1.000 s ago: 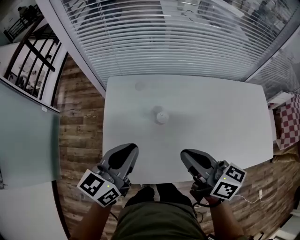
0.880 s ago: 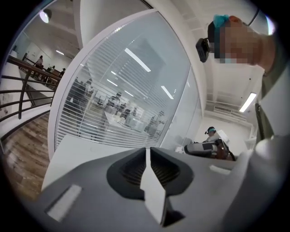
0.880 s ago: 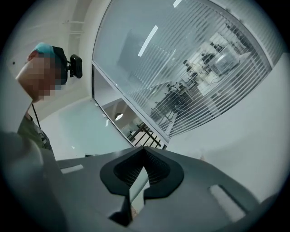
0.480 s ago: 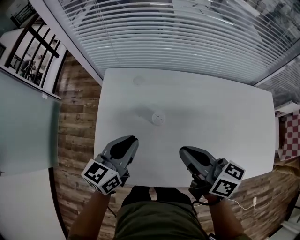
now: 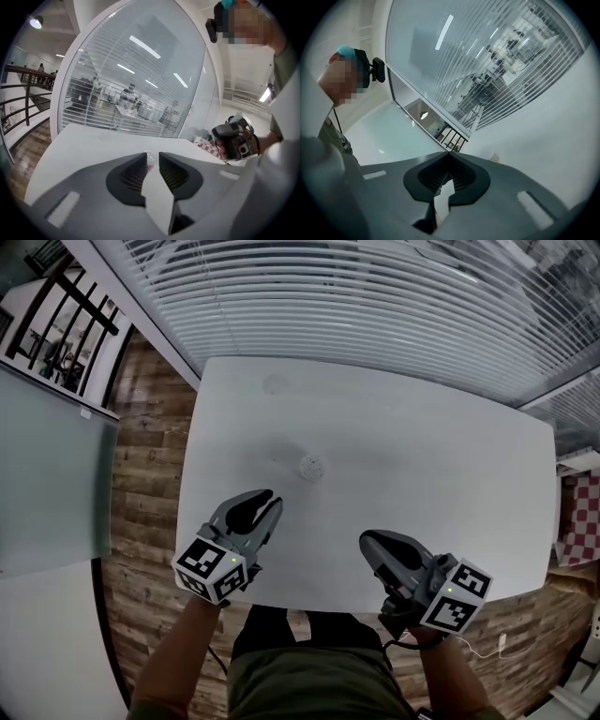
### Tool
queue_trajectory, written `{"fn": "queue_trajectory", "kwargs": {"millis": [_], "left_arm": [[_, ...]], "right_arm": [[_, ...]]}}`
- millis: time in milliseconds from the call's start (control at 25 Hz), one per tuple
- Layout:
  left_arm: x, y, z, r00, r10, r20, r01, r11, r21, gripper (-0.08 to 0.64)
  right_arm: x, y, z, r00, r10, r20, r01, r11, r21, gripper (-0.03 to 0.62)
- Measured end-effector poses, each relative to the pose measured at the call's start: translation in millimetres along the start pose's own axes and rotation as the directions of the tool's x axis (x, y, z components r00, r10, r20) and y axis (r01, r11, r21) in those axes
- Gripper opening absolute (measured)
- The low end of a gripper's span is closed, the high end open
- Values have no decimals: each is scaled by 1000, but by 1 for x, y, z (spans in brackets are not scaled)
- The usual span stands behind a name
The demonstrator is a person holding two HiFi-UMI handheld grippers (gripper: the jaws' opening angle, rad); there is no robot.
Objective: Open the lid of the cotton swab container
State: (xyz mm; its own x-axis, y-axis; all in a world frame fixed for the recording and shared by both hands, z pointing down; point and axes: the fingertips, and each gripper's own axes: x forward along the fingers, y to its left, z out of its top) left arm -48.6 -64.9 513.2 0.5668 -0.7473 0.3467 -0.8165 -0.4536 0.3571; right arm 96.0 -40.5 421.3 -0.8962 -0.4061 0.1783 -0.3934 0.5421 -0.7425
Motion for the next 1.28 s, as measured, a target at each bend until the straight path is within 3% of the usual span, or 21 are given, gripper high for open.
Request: {"fn": "queue_trajectory", "kwargs": {"millis": [400, 680, 960, 1280], "left_arm": [[26, 12, -23, 996, -37, -78, 45, 993, 108, 129], [46, 17, -41, 987, -70, -142, 97, 976, 193, 159], [68, 12, -48, 974, -93, -207, 156, 936, 315, 193], [84, 15, -60, 959, -105, -264, 207, 895, 396, 234]], "right_arm": [[5, -12, -20, 999, -32, -13, 32, 999, 6, 11], [8, -22, -27, 998, -56, -21, 56, 998, 9, 9], [9, -24, -30, 997, -73, -28, 73, 997, 12, 11], [12, -30, -36, 995, -89, -35, 90, 996, 23, 9]]}}
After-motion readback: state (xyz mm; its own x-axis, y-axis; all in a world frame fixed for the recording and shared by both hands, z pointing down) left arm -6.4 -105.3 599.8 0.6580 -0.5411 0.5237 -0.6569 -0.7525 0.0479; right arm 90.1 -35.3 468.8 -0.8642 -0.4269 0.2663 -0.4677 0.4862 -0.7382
